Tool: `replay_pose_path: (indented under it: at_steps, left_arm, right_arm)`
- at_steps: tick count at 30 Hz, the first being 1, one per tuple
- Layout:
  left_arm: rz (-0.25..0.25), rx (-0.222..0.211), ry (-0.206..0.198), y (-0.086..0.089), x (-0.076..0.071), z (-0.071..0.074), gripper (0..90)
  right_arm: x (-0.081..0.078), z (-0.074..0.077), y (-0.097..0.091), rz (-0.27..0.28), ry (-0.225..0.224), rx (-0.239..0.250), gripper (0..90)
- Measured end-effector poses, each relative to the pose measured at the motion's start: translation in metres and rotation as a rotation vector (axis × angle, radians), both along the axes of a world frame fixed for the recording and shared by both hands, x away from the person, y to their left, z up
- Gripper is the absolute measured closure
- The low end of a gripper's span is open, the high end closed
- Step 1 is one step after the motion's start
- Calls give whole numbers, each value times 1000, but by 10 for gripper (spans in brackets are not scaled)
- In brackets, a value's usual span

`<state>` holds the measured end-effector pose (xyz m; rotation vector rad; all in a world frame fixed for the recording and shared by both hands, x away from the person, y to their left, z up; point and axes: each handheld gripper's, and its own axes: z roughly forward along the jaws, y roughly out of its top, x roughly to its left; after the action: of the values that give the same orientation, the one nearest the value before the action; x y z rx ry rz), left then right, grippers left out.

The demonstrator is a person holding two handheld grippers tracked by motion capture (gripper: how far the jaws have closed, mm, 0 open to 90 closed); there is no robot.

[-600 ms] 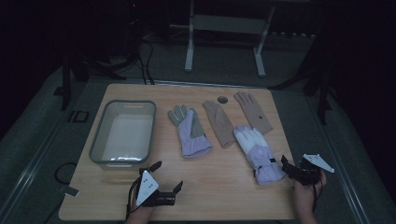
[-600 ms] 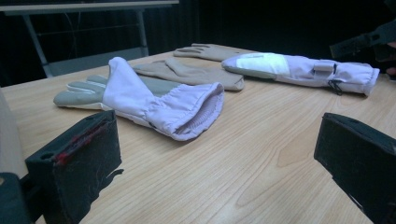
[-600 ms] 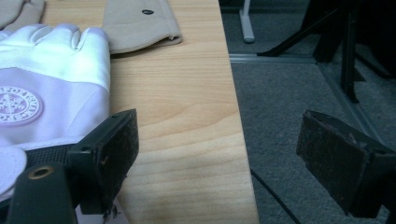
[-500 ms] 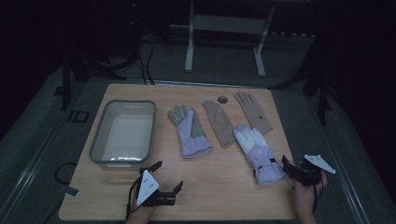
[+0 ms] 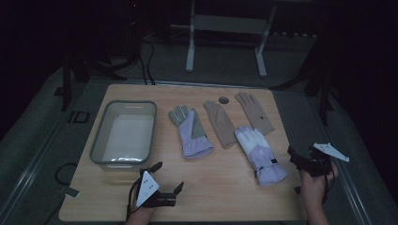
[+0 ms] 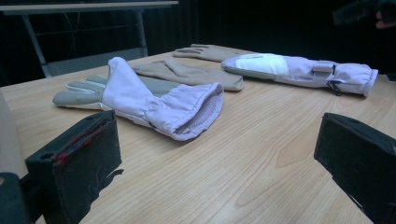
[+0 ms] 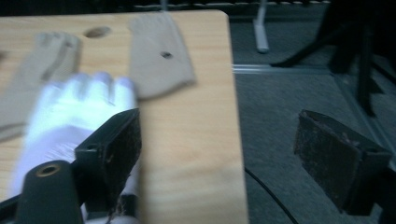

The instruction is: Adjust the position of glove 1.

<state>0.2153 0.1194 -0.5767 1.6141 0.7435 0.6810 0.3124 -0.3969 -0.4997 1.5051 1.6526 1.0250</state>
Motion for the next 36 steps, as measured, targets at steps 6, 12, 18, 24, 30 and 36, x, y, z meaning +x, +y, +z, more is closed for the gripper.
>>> replay_pose_path:
  at_steps: [6, 12, 18, 24, 30, 36]
  left_arm:
    - [0, -4, 3, 0, 0, 0, 8]
    - [1, -6, 3, 1, 0, 0, 8]
    - [-1, -9, 5, 1, 0, 0, 8]
    - [-6, -13, 9, 1, 0, 0, 8]
    - [-11, -21, 14, 2, 1, 0, 8]
    - [-20, -25, 16, 2, 1, 0, 8]
  right_arm:
    - [10, 23, 14, 90, 11, 20, 120]
    - [24, 56, 43, 181, -8, 28, 109]
    - [38, 82, 72, 209, -9, 11, 96]
    - [50, 92, 99, 262, 7, -4, 95]
    - [64, 97, 129, 328, 27, 16, 96]
    - [76, 100, 160, 388, 44, -4, 96]
